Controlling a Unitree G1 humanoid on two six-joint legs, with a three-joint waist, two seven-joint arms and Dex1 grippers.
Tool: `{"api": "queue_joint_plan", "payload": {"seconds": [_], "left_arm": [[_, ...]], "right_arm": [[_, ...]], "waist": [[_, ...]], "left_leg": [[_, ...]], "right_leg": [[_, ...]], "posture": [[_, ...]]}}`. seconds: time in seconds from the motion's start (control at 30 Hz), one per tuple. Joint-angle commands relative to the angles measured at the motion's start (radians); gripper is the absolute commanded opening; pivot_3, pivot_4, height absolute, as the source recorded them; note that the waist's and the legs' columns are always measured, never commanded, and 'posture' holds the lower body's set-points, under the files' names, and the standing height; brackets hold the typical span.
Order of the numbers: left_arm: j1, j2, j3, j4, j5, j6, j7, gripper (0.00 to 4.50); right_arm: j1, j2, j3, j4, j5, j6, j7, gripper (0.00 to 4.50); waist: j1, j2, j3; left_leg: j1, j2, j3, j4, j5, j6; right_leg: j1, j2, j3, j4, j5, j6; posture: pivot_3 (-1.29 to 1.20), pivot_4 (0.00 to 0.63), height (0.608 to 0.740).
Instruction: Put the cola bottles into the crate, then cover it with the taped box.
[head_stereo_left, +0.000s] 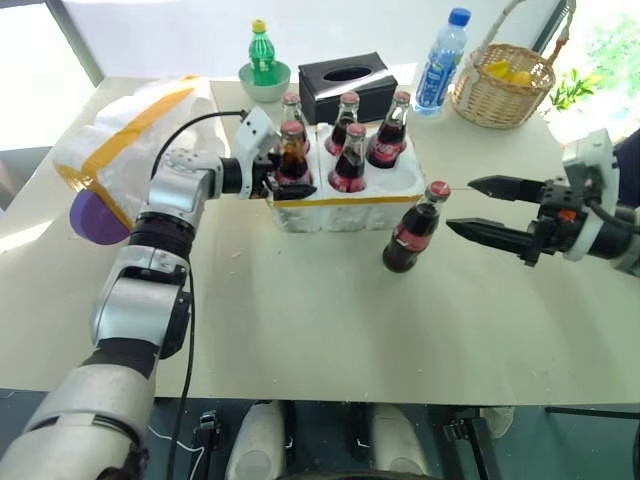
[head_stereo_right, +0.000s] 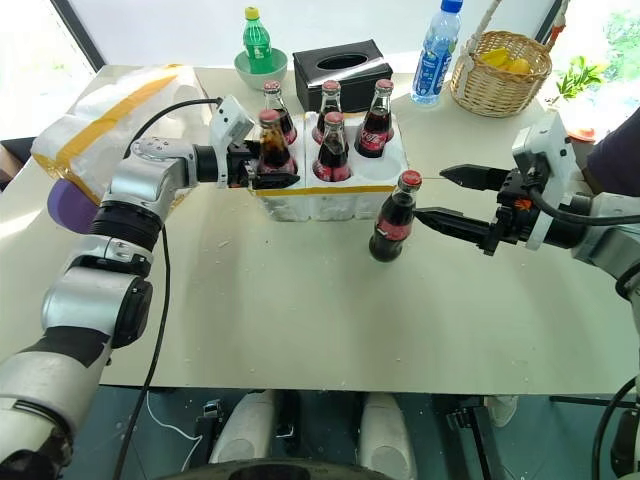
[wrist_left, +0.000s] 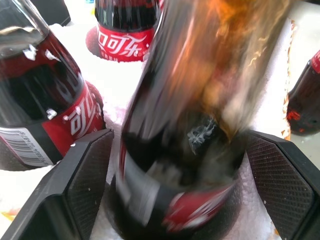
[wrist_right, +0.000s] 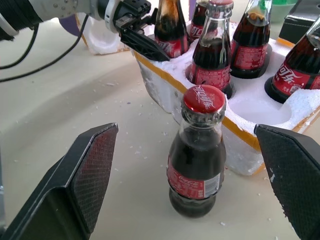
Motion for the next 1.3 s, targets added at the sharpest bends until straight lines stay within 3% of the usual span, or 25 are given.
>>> {"api": "queue_joint_plan", "payload": {"seconds": [0.03, 0.13, 0.27, 0.5, 0.67, 1.1, 1.23, 1.3], "left_arm": [[-0.014, 0.030, 0.068, -0.026, -0.046, 0.032, -0.004, 4.39], [-0.002, 0.097, 0.124, -0.132, -0.113, 0.108, -0.064, 4.39], [0.074, 0.248, 0.198, -0.438, -0.285, 0.366, -0.185, 4.39], [0.406, 0.483, 0.273, -0.963, -0.539, 0.638, -0.280, 4.39], [0.531, 0.489, 0.324, -1.098, -0.595, 0.666, -0.173, 4.39], [0.553, 0.473, 0.316, -1.136, -0.644, 0.640, -0.036, 4.39], [0.544, 0.474, 0.316, -1.134, -0.655, 0.636, -0.016, 4.50], [0.547, 0.476, 0.318, -1.135, -0.659, 0.633, -0.008, 4.50]], "right_arm": [[-0.004, 0.021, -0.029, 0.004, -0.026, -0.014, -0.059, 4.50], [0.043, 0.056, -0.046, -0.016, -0.040, -0.001, -0.115, 4.50], [0.137, 0.127, -0.063, -0.081, -0.027, 0.021, -0.193, 4.50], [0.192, 0.309, 0.009, -0.133, -0.088, -0.013, -0.374, 4.50], [0.195, 0.419, 0.067, -0.143, -0.116, -0.028, -0.442, 4.50], [0.021, 0.574, 0.227, 0.061, -0.241, -0.118, -0.459, 4.50], [-0.001, 0.583, 0.224, 0.069, -0.244, -0.123, -0.442, 2.86], [-0.004, 0.572, 0.211, 0.038, -0.228, -0.113, -0.430, 2.86]], "waist": [[-0.001, 0.000, 0.000], [-0.003, 0.000, 0.000], [-0.013, 0.000, 0.000], [-0.027, 0.001, 0.000], [-0.023, 0.001, 0.000], [-0.027, 0.001, 0.000], [-0.027, 0.001, 0.000], [-0.028, 0.001, 0.000]], "left_leg": [[0.000, 0.000, 0.000, 0.000, 0.000, 0.001], [0.000, 0.001, -0.001, 0.000, 0.000, 0.000], [-0.001, 0.002, -0.001, 0.000, 0.001, -0.002], [0.002, 0.002, -0.001, 0.000, 0.001, -0.002], [0.001, 0.001, -0.003, 0.001, 0.000, -0.001], [0.002, 0.001, -0.002, 0.002, 0.002, -0.004], [0.001, 0.001, -0.002, 0.001, 0.002, -0.004], [0.001, 0.001, -0.002, 0.001, 0.002, -0.005]], "right_leg": [[0.000, 0.000, 0.000, 0.000, 0.000, 0.000], [-0.001, 0.000, 0.000, 0.001, 0.000, 0.000], [-0.002, 0.001, 0.000, 0.002, 0.000, 0.000], [-0.001, -0.002, 0.002, 0.005, -0.001, 0.000], [-0.001, -0.002, 0.001, 0.009, -0.001, -0.001], [-0.002, 0.000, 0.002, 0.009, -0.001, -0.001], [-0.002, 0.000, 0.002, 0.009, -0.001, -0.001], [-0.002, 0.000, 0.002, 0.009, -0.001, -0.001]], "posture": [[0.00, 0.150, 0.740], [0.00, 0.150, 0.740], [0.00, 0.150, 0.740], [0.00, 0.150, 0.740], [0.00, 0.150, 0.740], [0.00, 0.150, 0.740], [0.00, 0.150, 0.740], [0.00, 0.150, 0.740]]}}
